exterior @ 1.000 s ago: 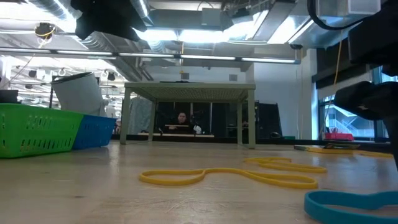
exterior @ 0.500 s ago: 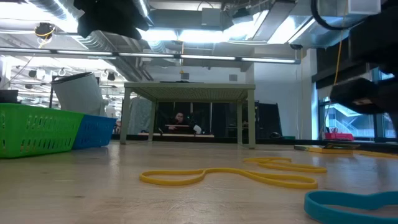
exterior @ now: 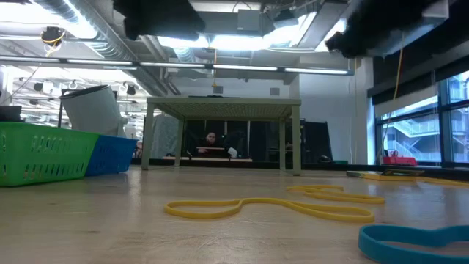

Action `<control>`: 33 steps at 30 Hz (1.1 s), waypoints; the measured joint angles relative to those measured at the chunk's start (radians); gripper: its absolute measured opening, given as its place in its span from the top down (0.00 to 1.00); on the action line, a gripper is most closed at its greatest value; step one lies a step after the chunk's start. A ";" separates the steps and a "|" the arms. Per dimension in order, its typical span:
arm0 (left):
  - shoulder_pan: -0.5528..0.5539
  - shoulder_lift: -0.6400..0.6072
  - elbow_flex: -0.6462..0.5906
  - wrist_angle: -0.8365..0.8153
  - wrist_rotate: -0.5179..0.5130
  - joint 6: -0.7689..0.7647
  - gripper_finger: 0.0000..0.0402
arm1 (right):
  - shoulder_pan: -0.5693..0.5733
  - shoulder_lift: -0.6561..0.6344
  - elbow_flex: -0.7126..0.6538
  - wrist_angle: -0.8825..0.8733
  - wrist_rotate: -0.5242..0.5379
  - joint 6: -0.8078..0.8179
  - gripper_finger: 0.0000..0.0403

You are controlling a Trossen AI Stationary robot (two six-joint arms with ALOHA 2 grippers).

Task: Pick & Place Office Desk Supplies
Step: Put the black rubber band into the blue bin

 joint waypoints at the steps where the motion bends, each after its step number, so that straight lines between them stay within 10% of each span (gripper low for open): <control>1: 0.000 0.017 0.000 0.042 0.011 0.038 0.63 | -0.009 -0.018 0.000 0.033 0.017 -0.022 0.96; 20: 0.072 0.313 0.000 0.954 0.219 0.496 0.49 | -0.105 0.041 0.001 0.693 -0.080 -0.428 0.96; 33: 0.104 0.338 0.000 0.993 0.413 0.431 0.49 | -0.128 0.193 0.001 0.869 -0.153 -0.503 0.96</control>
